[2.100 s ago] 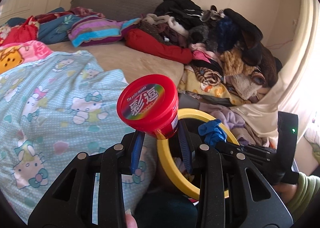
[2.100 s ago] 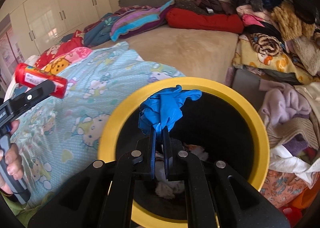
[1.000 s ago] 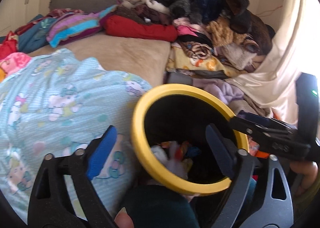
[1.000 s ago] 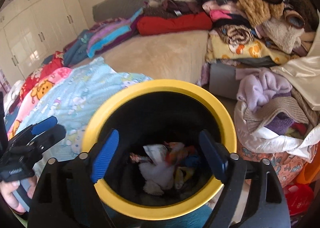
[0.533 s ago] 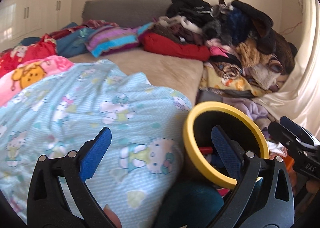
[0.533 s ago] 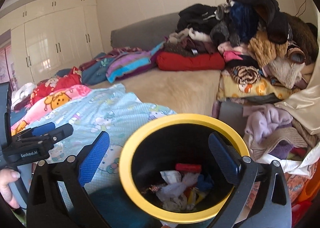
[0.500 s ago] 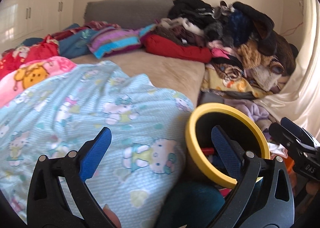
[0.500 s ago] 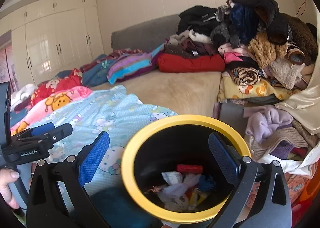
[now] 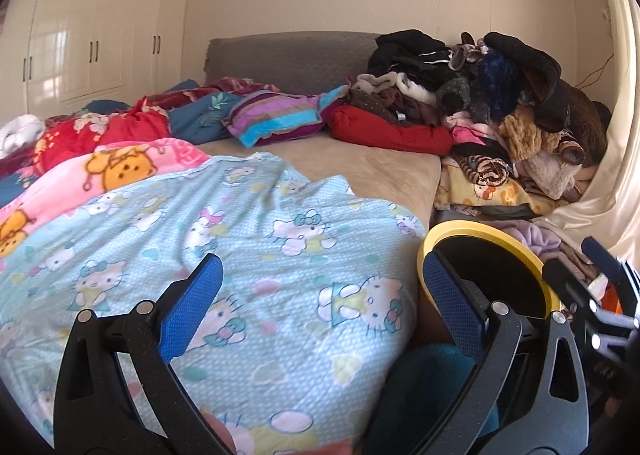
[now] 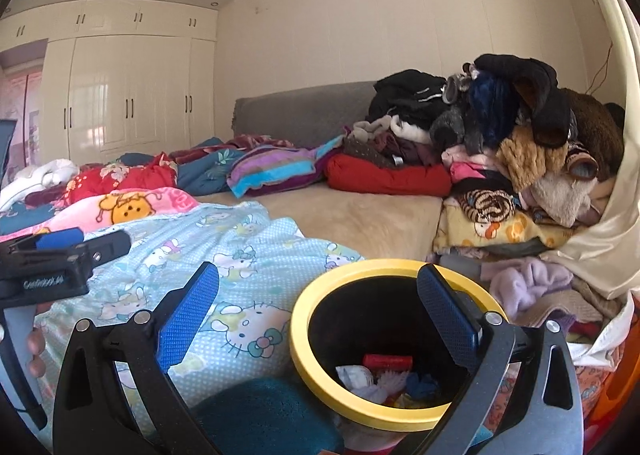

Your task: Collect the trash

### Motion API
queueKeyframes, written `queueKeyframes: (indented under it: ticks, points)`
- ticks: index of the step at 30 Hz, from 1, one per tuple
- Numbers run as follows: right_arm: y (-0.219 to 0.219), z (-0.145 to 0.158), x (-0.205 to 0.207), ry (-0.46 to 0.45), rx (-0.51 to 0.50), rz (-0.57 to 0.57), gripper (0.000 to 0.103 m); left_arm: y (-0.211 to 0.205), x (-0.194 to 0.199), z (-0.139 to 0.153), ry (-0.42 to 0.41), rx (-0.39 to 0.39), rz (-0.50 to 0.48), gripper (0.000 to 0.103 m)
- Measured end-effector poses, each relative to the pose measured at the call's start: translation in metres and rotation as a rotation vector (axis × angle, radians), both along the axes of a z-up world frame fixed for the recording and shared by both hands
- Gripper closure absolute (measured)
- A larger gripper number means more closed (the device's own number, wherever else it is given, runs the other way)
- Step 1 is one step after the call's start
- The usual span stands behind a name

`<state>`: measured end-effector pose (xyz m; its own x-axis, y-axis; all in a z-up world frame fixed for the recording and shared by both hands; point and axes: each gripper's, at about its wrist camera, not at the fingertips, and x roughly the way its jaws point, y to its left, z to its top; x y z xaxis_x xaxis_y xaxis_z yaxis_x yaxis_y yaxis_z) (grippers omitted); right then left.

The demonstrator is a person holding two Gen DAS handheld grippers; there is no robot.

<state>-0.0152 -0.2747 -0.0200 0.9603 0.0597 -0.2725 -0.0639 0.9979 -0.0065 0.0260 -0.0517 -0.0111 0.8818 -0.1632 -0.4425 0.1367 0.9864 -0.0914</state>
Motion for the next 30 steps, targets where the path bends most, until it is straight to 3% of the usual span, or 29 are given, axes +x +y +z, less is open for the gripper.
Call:
queueKeyframes:
  ticks: [30]
  points:
    - [-0.004, 0.0, 0.003, 0.01, 0.016, -0.02, 0.006, 0.001, -0.014, -0.003, -0.024, -0.001, 0.0, 0.011]
